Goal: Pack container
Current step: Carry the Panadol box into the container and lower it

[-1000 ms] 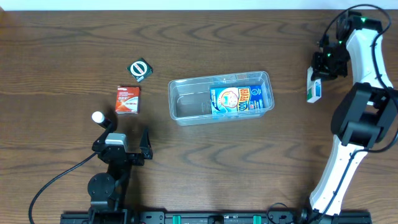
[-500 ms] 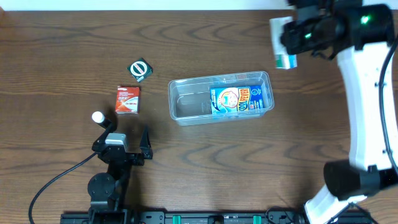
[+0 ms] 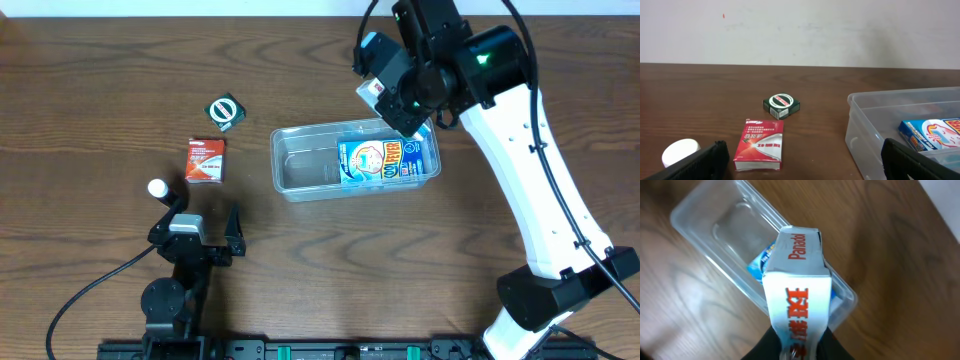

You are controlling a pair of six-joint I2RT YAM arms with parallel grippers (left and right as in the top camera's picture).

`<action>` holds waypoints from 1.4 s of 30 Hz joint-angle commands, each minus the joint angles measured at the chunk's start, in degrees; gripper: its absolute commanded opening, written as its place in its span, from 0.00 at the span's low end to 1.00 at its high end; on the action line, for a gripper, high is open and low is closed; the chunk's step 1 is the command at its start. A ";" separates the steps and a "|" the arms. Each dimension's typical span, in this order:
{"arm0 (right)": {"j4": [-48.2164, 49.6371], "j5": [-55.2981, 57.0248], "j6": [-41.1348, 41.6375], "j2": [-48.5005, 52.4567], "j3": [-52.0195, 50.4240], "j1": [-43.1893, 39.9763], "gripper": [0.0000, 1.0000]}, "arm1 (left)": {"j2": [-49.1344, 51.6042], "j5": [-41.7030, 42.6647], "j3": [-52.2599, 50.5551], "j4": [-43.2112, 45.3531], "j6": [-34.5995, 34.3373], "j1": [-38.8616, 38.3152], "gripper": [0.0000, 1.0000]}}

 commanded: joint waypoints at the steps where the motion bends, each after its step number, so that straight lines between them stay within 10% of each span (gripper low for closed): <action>1: 0.37 2.89 -6.80 0.24 -0.94 0.24 0.22 | -0.28 0.42 -0.98 -2.01 0.37 0.35 0.98; 20: 10.40 5.14 -19.74 0.24 -16.70 0.26 0.21 | -0.28 0.39 -0.98 -2.01 0.35 0.35 0.98; 32: 11.26 3.76 -0.66 0.26 -16.76 -0.59 0.05 | -0.28 0.39 -0.98 -2.01 0.37 0.35 0.98; 35: 11.32 4.28 5.16 0.46 -16.92 -1.79 0.26 | -0.28 0.39 -0.98 -2.01 0.37 0.35 0.98; 42: 11.54 4.28 11.93 1.27 -16.92 -4.66 0.29 | -0.28 0.39 -0.98 -2.01 0.37 0.35 0.98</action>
